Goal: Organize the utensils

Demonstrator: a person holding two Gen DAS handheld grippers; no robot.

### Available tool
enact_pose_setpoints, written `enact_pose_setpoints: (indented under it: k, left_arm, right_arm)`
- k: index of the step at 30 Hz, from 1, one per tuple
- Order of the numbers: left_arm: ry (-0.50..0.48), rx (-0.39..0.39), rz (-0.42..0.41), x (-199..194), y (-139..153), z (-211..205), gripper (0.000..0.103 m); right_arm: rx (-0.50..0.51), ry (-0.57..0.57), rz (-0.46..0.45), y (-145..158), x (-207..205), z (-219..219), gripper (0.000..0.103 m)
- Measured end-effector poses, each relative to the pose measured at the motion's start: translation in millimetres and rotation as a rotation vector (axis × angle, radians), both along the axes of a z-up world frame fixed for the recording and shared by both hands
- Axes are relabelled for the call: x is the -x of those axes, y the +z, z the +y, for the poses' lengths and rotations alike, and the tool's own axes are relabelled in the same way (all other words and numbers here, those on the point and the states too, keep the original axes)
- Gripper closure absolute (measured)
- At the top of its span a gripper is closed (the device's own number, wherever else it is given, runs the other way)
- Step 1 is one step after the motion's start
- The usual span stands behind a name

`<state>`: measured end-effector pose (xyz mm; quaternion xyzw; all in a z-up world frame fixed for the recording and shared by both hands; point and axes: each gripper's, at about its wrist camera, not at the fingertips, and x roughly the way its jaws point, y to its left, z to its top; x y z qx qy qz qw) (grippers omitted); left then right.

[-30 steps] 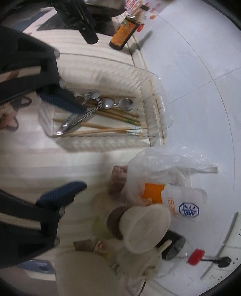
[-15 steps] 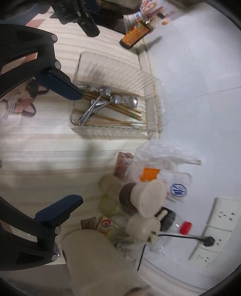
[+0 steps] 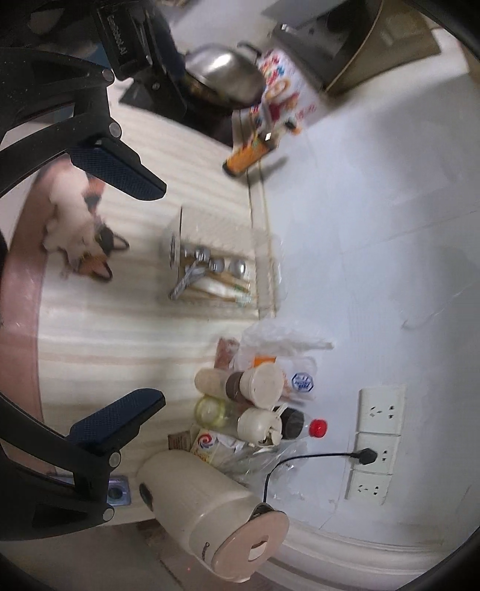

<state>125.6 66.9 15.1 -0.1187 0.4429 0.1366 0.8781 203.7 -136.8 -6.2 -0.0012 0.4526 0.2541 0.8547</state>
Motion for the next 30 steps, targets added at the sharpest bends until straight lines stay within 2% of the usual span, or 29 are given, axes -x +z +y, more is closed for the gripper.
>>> enact_pose_setpoints:
  k: [6, 13, 20, 30]
  left_arm:
    - [-0.065, 0.018, -0.04, 31, 34, -6, 0.0]
    - [-0.084, 0.027, -0.076, 55, 60, -6, 0.0]
    - [-0.083, 0.042, -0.096, 66, 70, -7, 0.0]
    - [-0.078, 0.047, -0.095, 70, 71, -8, 0.0]
  right_arm:
    - [-0.055, 0.045, 0.005, 35, 30, -2, 0.0]
    - [-0.079, 0.074, -0.012, 62, 55, -3, 0.0]
    - [-0.086, 0.078, -0.034, 79, 65, -8, 0.0]
    - [-0.087, 0.081, -0.031, 83, 66, -9, 0.0]
